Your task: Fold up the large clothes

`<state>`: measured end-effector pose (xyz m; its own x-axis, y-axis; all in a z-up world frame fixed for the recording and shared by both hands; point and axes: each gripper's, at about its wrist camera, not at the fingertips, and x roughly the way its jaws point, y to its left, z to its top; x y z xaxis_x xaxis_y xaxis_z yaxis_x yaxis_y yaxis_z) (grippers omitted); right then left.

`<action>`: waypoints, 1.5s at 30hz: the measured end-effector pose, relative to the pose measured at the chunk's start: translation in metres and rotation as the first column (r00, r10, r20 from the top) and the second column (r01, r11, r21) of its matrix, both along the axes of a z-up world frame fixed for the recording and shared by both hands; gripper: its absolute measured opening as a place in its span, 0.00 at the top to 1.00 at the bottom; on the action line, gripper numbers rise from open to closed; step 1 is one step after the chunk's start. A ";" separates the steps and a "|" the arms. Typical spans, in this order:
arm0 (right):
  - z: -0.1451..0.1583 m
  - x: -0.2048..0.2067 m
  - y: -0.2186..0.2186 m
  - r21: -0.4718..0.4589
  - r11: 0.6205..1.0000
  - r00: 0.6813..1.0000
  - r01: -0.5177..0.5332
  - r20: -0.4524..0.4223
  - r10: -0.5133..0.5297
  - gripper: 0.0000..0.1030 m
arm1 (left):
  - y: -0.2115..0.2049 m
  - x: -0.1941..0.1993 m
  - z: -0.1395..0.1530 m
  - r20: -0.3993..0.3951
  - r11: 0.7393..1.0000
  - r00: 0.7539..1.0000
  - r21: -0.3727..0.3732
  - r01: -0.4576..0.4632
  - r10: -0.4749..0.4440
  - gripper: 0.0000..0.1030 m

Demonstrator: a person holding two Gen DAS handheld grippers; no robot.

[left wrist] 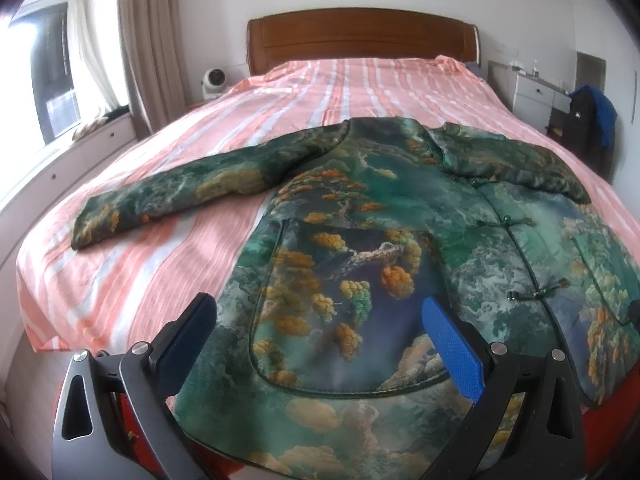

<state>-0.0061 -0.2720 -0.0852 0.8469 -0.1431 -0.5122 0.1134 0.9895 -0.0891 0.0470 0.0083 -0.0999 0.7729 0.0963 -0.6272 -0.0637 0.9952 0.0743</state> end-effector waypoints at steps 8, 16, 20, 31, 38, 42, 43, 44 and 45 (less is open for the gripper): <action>-0.002 0.001 0.003 -0.010 1.000 1.000 -0.011 -0.002 0.011 0.07 | 0.001 0.001 -0.002 -0.005 1.000 1.000 0.003 -0.003 0.003 0.00; -0.003 0.001 0.004 -0.012 1.000 1.000 -0.010 -0.007 0.010 0.07 | 0.003 0.003 -0.003 -0.008 1.000 1.000 0.003 -0.011 0.011 0.00; -0.003 0.001 0.003 -0.013 1.000 1.000 -0.012 -0.008 0.012 0.07 | 0.005 0.004 -0.003 -0.009 1.000 1.000 0.004 -0.019 0.019 0.01; -0.002 0.001 0.003 -0.014 1.000 1.000 -0.012 -0.006 0.012 0.07 | 0.007 0.005 -0.003 -0.014 1.000 0.999 0.005 -0.028 0.028 0.01; -0.001 -0.001 0.003 -0.014 1.000 1.000 -0.010 -0.002 0.010 0.07 | 0.017 0.010 -0.001 -0.017 0.998 0.998 0.001 -0.059 0.059 0.01; 0.000 -0.002 0.002 -0.012 1.000 1.000 -0.010 -0.005 0.010 0.07 | 0.023 0.013 -0.002 -0.029 0.997 0.997 -0.009 -0.078 0.078 0.01; 0.000 -0.002 0.002 -0.012 1.000 1.000 -0.010 -0.005 0.010 0.07 | 0.023 0.013 -0.002 -0.031 0.997 0.996 -0.010 -0.080 0.080 0.01; 0.000 -0.002 0.002 -0.011 1.000 1.000 -0.011 -0.005 0.011 0.07 | 0.025 0.014 -0.003 -0.034 0.997 0.996 -0.010 -0.082 0.082 0.01; 0.000 -0.002 0.002 -0.012 1.000 1.000 -0.011 -0.006 0.011 0.07 | 0.025 0.014 -0.003 -0.036 0.997 0.996 -0.010 -0.082 0.082 0.01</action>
<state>-0.0077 -0.2698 -0.0853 0.8456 -0.1400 -0.5151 0.1019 0.9896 -0.1016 0.0608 0.0328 -0.1026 0.7401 0.1512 -0.6553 -0.1426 0.9875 0.0667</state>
